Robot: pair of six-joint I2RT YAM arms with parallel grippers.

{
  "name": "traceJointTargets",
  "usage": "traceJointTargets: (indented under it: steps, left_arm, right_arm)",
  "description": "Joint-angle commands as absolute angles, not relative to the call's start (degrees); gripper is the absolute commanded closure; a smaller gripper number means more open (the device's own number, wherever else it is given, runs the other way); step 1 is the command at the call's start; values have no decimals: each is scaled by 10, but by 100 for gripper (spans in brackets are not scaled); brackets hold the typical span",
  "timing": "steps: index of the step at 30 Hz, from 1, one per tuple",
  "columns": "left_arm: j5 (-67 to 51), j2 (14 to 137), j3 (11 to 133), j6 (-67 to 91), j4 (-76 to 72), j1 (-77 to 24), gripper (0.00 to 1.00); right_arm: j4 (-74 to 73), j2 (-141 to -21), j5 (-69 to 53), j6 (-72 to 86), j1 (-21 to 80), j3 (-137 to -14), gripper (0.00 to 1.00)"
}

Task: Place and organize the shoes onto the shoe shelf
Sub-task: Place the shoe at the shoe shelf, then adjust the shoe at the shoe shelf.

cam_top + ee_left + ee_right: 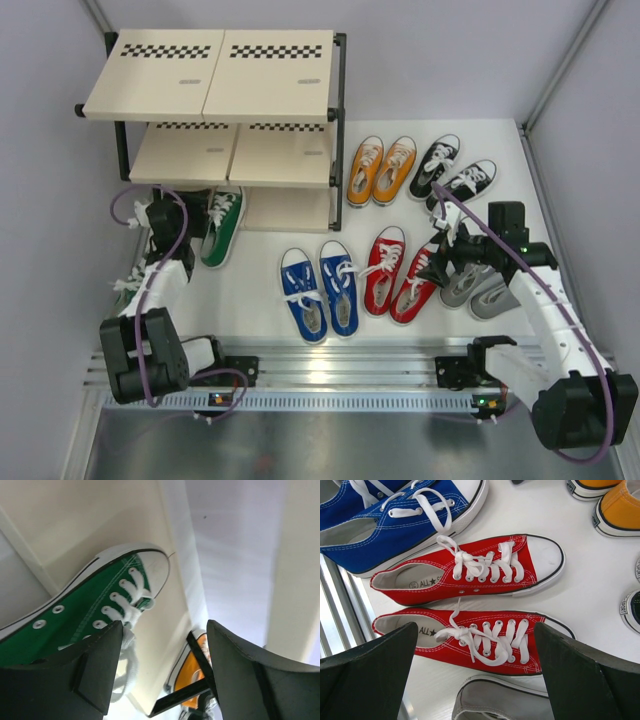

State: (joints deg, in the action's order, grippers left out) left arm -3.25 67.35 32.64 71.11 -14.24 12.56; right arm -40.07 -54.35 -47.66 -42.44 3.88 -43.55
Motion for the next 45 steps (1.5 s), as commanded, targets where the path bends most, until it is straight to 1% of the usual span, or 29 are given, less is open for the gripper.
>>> traceJointTargets:
  steps: [1, 4, 6, 9, 15, 19, 23, 27, 30, 33, 39, 42, 45]
  left_arm:
    - [-117, 700, 350, 651, -117, 140, 27]
    - [-140, 669, 354, 591, -111, 142, 27]
    - [-141, 649, 371, 531, -62, 142, 26]
    - [-118, 609, 397, 465, 30, 142, 26]
    - [-85, 548, 400, 408, 101, 142, 25]
    - [-74, 526, 399, 423, 166, 142, 26]
    - [-22, 514, 405, 472, 301, 142, 28]
    - [-9, 491, 410, 500, 353, 142, 28]
    - [-36, 462, 399, 510, 355, 142, 27]
    - [-38, 457, 398, 483, 357, 142, 27]
    - [-6, 454, 418, 442, 385, 142, 26]
    - [32, 473, 413, 456, 421, 142, 26]
    - [26, 466, 400, 479, 416, 142, 25]
  right_arm:
    - [-396, -530, -490, -435, 33, -454, 1]
    - [-396, -528, -490, -436, 33, -453, 1]
    - [-396, -529, -491, -438, 33, -454, 1]
    - [-397, -529, -492, -439, 32, -454, 1]
    - [-399, -528, -495, -440, 33, -454, 1]
    - [-399, -526, -494, -439, 32, -454, 1]
    - [-399, -522, -492, -443, 32, -454, 1]
    - [-401, -521, -490, -446, 32, -454, 1]
    - [-404, -522, -492, -450, 32, -454, 1]
    - [-407, -524, -496, -453, 32, -456, 1]
    - [-410, -525, -496, -456, 32, -454, 0]
    - [-410, -526, -496, -457, 32, -455, 1]
    - [-410, -526, -496, -457, 32, -454, 1]
